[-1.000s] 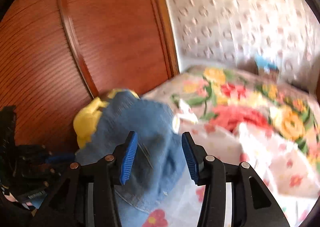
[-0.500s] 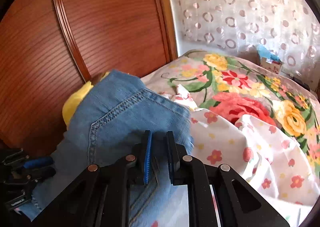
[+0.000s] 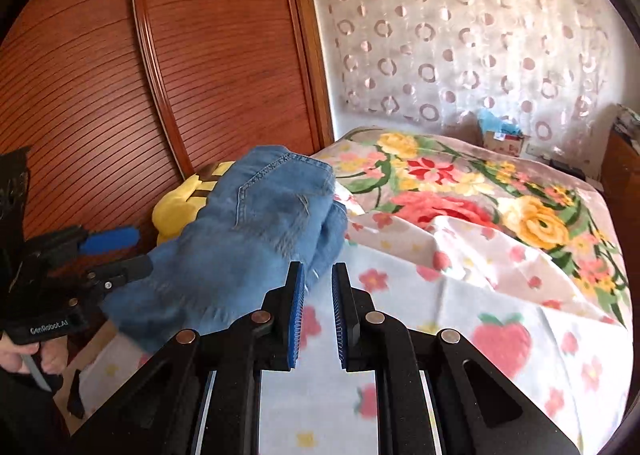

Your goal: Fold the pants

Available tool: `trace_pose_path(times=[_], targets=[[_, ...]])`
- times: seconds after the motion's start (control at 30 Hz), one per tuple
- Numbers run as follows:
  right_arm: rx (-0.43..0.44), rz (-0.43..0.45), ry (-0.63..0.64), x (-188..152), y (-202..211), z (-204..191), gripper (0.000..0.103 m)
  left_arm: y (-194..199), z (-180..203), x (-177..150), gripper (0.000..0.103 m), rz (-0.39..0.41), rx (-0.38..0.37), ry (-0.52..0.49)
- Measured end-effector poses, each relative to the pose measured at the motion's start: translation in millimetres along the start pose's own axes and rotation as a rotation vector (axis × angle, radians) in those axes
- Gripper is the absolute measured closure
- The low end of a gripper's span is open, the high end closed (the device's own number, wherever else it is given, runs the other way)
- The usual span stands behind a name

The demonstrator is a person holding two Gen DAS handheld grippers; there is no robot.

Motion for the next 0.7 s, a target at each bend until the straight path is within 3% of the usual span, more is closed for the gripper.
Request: trace_pose_path(times=[0.07,0.1,0.13,0.5,0.7], targets=[[-0.019,0.018,-0.002,-6,25,0,0.09,7,13,1,0.038,0.014,-0.009,-0.013],[-0.024,0.025,-0.007,-9,38,-1,0.09,10,19,2,0.026,0.024,-0.015,-0.015],[-0.028,0.03,-0.009,-13,49,-4,0.09,15,26,3,0.023,0.035,-0.024,-0.018],[-0.12,0.099,-0.069,-43,135,-4,0.087,57,87,4,0.015,0.105,-0.066,-0.074],[-0.169,0.135,-0.076,-57,171,-18,0.079,81,108,3,0.015,0.139,-0.08,-0.082]])
Point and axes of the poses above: each gripper's, at about its wrist camera, not at the fingertips, and y roughly against the way its jaws point, z to its right, x to its top, the point moved 7 cm from there along -y, roughly the way its jaws point, and after that the axes turned 6 degrees about z, right-handed, at the moved point
